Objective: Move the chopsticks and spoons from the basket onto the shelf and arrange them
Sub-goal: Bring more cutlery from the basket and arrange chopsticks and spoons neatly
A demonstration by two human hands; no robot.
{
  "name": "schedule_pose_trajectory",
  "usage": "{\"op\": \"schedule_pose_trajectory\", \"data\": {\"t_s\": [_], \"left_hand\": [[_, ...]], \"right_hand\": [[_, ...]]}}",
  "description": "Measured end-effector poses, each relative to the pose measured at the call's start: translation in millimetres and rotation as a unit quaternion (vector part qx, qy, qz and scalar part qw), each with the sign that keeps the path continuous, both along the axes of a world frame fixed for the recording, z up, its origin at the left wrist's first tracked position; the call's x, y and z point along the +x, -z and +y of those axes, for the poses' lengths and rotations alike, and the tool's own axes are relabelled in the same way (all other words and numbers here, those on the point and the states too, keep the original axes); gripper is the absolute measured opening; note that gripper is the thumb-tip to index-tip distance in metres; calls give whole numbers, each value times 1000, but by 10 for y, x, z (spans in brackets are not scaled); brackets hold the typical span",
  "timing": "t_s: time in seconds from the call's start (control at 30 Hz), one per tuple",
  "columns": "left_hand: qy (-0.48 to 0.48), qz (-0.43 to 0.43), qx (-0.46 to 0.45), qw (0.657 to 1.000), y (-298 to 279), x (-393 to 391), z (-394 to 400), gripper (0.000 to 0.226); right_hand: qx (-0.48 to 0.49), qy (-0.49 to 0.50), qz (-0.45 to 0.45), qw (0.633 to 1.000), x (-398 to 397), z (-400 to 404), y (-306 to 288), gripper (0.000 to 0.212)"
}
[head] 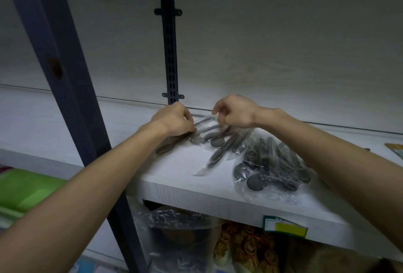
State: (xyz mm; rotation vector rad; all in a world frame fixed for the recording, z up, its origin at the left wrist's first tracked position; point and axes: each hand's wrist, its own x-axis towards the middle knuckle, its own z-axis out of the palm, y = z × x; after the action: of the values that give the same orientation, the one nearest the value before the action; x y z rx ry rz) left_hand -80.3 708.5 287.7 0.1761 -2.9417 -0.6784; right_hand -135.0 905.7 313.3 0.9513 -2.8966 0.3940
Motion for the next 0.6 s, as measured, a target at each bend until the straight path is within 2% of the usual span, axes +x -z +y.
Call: {"op": "schedule_pose_trajectory", "data": {"t_s": [0.13, 0.23, 0.33, 0.43, 0.5, 0.6], "left_hand": [[-30, 7, 15, 999, -12, 15, -40, 15], [-61, 30, -5, 998, -54, 59, -43, 17], [-50, 3, -34, 998, -102, 161, -27, 15], [-12, -13, -128, 992, -109, 302, 8, 48], [4, -23, -191, 981, -20, 367, 32, 77], [5, -54, -181, 982, 161, 389, 43, 93]], "right_hand": [[56, 11, -35, 998, -71, -73, 72, 49], [51, -7, -45, 998, -65, -65, 111, 33], [13, -3, -52, 999, -96, -42, 81, 30], [-15, 18, -30, 999, -200, -117, 74, 39], [-17, 15, -57, 998, -215, -211, 113, 47], [-2, -12, -87, 996, -195, -296, 195, 42]]}}
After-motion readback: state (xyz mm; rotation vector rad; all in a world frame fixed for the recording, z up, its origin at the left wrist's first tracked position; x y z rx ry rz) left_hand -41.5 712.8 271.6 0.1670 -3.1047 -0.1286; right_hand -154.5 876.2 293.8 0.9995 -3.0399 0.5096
